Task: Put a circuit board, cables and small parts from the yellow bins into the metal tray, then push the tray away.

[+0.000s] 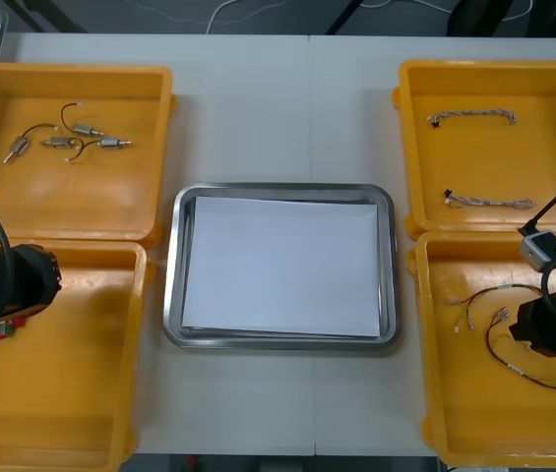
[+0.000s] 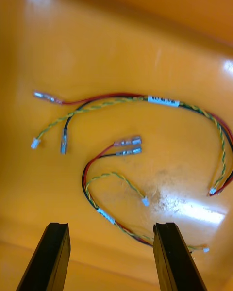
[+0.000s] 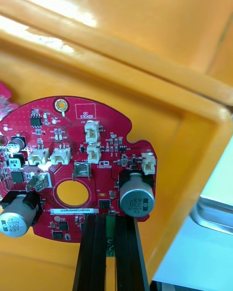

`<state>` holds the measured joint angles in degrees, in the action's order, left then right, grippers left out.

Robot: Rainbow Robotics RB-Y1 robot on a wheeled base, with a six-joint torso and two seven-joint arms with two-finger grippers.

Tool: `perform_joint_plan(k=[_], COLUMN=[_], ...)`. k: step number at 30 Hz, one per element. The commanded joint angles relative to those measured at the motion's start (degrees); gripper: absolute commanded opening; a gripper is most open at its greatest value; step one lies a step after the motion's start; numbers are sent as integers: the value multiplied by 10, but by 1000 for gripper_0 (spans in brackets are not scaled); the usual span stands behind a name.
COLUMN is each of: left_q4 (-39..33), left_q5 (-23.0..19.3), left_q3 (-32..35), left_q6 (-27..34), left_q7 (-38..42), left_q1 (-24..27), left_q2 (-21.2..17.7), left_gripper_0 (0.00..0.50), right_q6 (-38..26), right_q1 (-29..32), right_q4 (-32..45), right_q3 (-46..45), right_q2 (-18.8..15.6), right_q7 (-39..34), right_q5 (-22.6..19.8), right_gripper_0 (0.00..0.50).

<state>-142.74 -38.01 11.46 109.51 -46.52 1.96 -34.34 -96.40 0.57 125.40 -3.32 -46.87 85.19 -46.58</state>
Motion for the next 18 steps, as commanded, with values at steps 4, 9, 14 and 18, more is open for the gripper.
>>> perform_joint_plan(k=[4,9,14,18], left_q4=[-20,-21,-20,-20], left_q5=[-65,-70,-58,-58], left_q3=[3,-50,-113,-158], left_q6=[5,5,5,5], left_q7=[4,64,122,178], left_q1=[52,86,122,151], left_q2=[-50,-83,-103,-118], left_gripper_0=[0,0,0,0], right_q6=[35,83,124,135], right_q1=[65,98,128,145], right_q4=[39,39,39,39], right_q3=[-37,-40,-39,-40], right_q2=[-17,-17,-17,-17], right_q7=[133,214,271,313], right_q5=[6,19,23,28], right_gripper_0=[500,500,500,500])
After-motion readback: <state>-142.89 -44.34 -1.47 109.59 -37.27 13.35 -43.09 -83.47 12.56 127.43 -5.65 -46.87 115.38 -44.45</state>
